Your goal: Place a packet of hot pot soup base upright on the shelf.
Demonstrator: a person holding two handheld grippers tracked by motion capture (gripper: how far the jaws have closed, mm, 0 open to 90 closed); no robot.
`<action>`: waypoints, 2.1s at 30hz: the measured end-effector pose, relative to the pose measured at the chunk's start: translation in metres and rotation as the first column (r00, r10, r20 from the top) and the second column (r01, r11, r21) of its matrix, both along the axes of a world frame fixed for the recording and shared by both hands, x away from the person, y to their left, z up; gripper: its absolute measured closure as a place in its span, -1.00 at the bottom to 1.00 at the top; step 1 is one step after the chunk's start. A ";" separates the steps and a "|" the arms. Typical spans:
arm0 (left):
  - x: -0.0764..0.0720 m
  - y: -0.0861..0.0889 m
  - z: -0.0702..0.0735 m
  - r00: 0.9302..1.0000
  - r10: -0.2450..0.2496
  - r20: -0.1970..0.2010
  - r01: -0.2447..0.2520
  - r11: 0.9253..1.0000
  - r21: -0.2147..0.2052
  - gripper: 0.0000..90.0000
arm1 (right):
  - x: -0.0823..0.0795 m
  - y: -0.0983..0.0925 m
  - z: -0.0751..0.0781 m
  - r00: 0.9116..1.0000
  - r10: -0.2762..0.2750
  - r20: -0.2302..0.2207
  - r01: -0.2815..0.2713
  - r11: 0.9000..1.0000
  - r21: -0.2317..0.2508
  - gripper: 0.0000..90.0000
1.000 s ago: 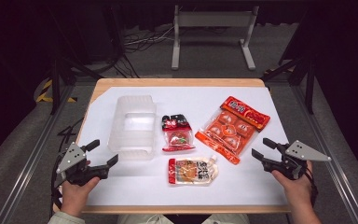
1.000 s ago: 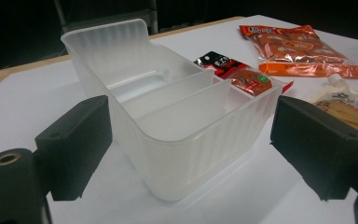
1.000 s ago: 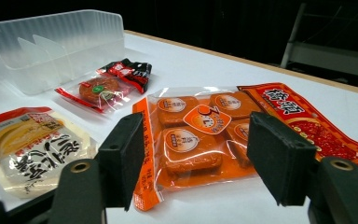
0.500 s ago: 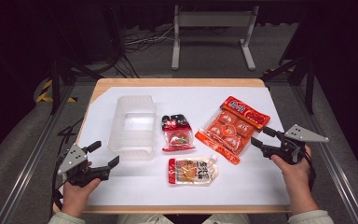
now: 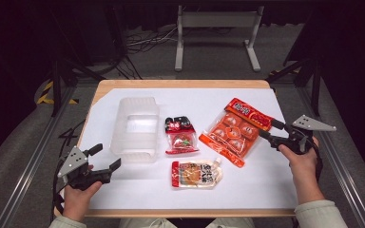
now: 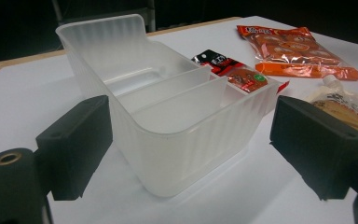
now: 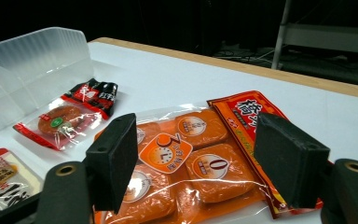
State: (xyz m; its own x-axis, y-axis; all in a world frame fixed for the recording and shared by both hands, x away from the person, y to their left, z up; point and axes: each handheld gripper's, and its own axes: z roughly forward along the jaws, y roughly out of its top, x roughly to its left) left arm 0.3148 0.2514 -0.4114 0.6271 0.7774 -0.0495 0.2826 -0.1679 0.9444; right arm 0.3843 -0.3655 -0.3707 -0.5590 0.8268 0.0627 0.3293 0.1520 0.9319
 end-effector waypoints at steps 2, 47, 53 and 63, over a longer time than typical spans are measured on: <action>0.000 -0.001 0.000 1.000 -0.007 -0.002 0.007 1.000 -0.003 -0.69 | 0.008 -0.002 0.000 1.000 -0.016 -0.011 0.016 1.000 0.010 -0.31; -0.006 -0.011 0.005 0.997 -0.041 0.064 0.035 0.995 0.091 -0.68 | 0.095 -0.042 -0.059 0.924 -0.264 -0.276 0.276 0.961 0.007 -0.63; -0.008 -0.013 0.006 0.996 -0.046 0.076 0.039 0.995 0.097 -0.67 | 0.099 -0.046 -0.066 0.907 -0.282 -0.312 0.300 0.954 0.010 -0.66; -0.007 -0.013 0.005 0.996 -0.048 0.070 0.041 0.994 0.105 -0.65 | 0.101 -0.046 -0.071 0.891 -0.286 -0.353 0.312 0.950 0.017 -0.68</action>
